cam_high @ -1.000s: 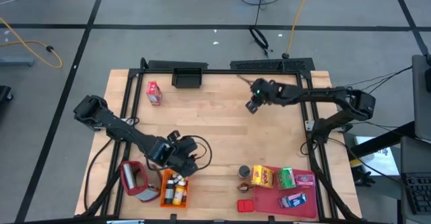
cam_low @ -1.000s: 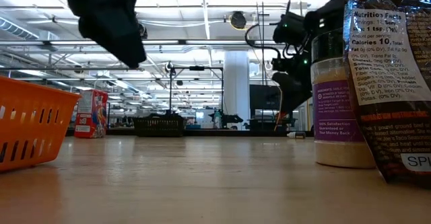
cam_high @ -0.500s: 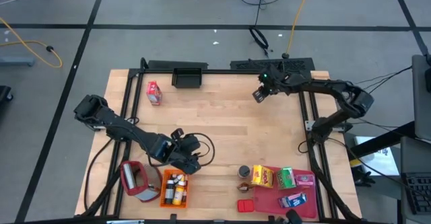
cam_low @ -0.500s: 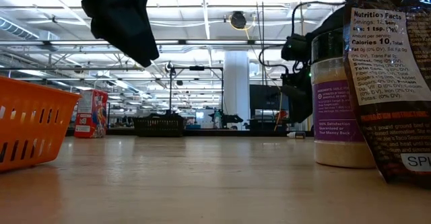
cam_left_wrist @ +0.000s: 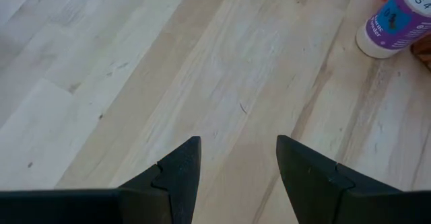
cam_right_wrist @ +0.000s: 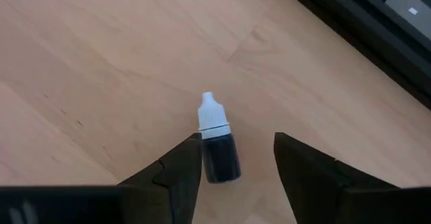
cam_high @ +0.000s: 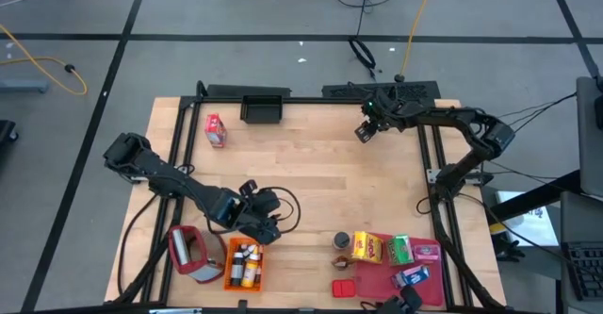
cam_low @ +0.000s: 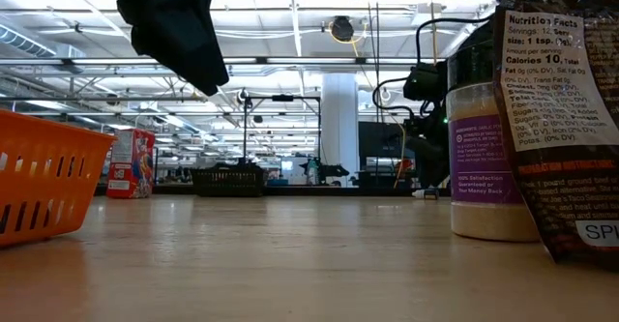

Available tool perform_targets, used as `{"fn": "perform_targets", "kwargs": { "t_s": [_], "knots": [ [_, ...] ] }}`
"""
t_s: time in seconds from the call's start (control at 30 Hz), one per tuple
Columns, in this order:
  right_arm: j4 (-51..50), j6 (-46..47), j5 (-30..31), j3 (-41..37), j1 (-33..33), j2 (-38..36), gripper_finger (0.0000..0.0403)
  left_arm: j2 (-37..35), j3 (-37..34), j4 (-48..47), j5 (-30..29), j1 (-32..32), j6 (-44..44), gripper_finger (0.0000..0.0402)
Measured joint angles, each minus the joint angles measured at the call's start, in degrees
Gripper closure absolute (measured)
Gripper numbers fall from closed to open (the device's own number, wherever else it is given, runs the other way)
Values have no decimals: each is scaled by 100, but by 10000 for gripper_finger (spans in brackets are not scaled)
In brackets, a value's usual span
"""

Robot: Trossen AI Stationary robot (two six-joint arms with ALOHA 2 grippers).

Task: Pick & Place Kitchen Items
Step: Put the small blue food coloring bottle into the orange bin

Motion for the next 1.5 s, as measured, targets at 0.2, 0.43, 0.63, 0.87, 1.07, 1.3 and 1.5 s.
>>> {"fn": "perform_targets", "kwargs": {
  "t_s": [0.2, 0.43, 0.63, 0.87, 1.07, 1.3, 1.5],
  "knots": [
    [61, 1, 35, 0, 0, 23, 216, 0, 0, 6, -87, 0, 27, 206],
    [83, 12, 13, 0, 0, 23, 216, 0, 0, 109, -89, 0, 71, 206],
    [92, 15, 13, -54, 2, 21, 220, 0, 0, 113, -88, 0, 57, 206],
    [398, 23, 24, -201, 87, 21, 222, 0, 0, 185, -87, -9, 52, 206],
    [389, 92, 21, -203, 85, 21, 222, 0, 0, 197, -84, -22, 27, 206],
    [592, 82, 83, -361, 188, 19, 222, 0, 0, 203, -82, -22, 25, 206],
    [678, 66, 174, -407, 194, 12, 222, -2, 0, 203, -82, -22, 29, 206]
  ]
}}
